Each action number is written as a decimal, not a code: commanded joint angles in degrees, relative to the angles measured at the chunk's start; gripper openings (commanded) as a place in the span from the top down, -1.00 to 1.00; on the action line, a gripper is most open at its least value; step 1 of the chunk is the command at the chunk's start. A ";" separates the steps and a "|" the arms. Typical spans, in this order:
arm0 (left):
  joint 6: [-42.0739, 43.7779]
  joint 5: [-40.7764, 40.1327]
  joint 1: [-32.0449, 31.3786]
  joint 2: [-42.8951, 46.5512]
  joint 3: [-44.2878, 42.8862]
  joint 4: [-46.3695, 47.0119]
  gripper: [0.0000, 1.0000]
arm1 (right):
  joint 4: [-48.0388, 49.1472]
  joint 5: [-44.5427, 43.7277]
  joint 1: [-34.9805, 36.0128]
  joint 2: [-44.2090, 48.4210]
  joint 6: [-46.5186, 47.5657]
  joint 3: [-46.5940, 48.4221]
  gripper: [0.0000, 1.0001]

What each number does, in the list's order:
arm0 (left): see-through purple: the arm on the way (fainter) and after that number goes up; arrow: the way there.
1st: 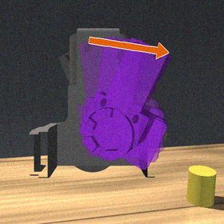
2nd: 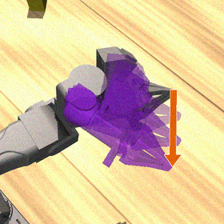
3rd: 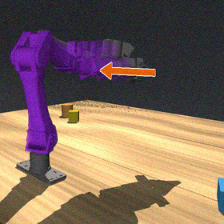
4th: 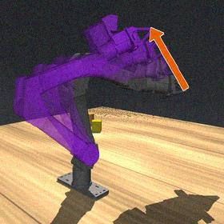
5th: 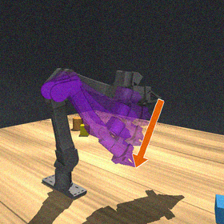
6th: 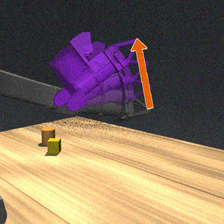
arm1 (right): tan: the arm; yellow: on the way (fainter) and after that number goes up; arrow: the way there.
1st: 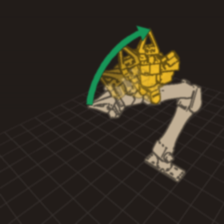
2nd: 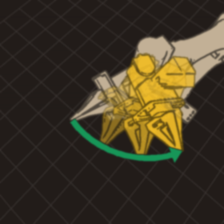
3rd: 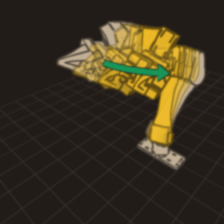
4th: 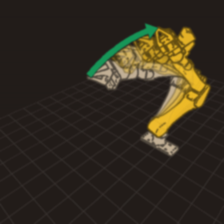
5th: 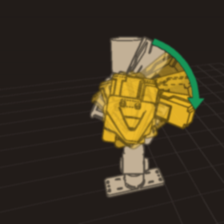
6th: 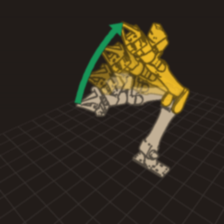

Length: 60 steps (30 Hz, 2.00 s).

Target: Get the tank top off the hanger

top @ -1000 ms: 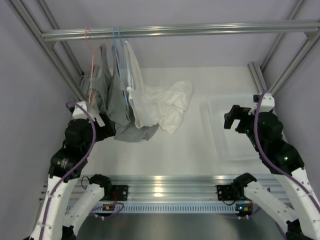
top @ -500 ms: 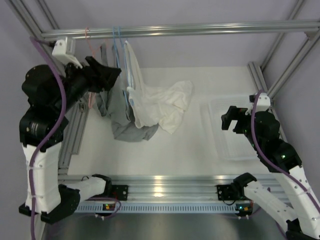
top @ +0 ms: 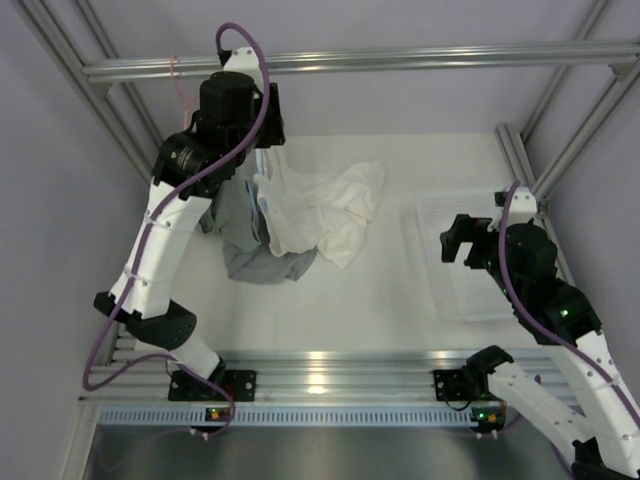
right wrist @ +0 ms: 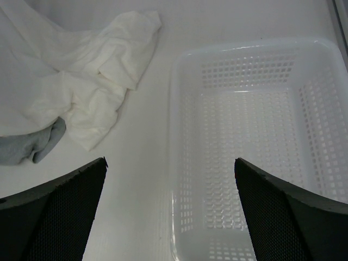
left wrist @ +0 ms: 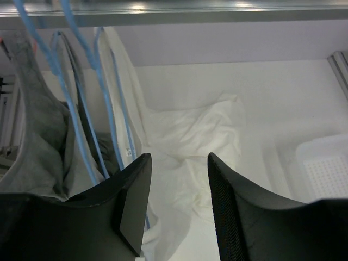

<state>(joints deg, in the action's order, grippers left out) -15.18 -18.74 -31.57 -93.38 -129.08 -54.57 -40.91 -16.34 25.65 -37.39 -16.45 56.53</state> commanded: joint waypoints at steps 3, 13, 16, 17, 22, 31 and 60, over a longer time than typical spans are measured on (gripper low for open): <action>0.68 -9.73 -0.07 4.52 0.05 0.78 -0.01 | 4.08 0.25 0.63 0.38 1.24 -0.37 -0.99; 1.03 -10.88 -0.07 2.33 5.15 1.30 -0.01 | 4.43 1.13 0.63 -0.58 1.51 -0.37 -0.99; 1.20 -10.44 -0.07 1.54 4.98 1.83 0.00 | 4.43 1.05 0.54 -0.67 1.59 -0.37 -0.99; 1.29 -10.70 -0.07 1.28 4.80 1.74 0.02 | 4.43 1.13 0.54 -0.76 1.59 -0.28 -0.99; 0.94 -13.50 0.02 1.27 6.38 1.92 0.04 | 4.52 1.48 0.54 -1.02 1.68 -0.37 -0.99; 0.77 -13.16 0.63 1.36 8.84 2.62 0.09 | 4.61 2.10 0.63 -1.46 1.77 -0.63 -0.99; 2.26 -6.13 1.51 4.52 10.85 6.13 1.00 | 5.31 3.77 0.54 -2.87 0.54 -1.07 -0.99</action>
<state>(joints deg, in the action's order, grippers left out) -13.08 -25.78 -30.15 -92.42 -117.69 -53.98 -39.81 -13.47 25.65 -39.97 -15.20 55.75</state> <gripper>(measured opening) 0.038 0.993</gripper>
